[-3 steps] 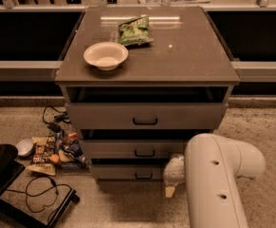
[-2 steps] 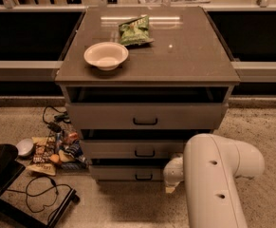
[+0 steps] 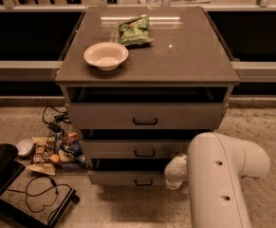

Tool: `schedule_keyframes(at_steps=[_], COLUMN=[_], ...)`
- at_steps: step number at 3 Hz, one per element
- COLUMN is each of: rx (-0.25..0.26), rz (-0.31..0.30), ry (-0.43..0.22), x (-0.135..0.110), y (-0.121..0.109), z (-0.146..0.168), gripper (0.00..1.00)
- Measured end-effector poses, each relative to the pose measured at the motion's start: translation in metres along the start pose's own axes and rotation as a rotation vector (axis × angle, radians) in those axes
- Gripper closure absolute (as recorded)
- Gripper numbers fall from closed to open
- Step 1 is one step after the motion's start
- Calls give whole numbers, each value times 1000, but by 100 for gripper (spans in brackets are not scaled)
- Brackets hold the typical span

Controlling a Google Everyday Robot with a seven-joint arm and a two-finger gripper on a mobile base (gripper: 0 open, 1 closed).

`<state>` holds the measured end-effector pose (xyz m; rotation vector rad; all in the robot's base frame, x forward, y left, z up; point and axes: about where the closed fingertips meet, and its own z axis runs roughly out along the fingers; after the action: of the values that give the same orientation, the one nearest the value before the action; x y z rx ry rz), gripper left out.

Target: Open bottom drawer

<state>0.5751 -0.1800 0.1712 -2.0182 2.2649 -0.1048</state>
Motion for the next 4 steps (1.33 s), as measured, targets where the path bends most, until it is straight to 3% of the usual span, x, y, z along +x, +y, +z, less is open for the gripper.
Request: schedule_keyframes(at_steps=[1, 2, 4], rx=[0, 0, 0], rz=[0, 0, 0], ry=[0, 0, 0], x=[0, 0, 0], y=[0, -1, -1], z=[-3, -5, -8], gripper=[90, 59, 13])
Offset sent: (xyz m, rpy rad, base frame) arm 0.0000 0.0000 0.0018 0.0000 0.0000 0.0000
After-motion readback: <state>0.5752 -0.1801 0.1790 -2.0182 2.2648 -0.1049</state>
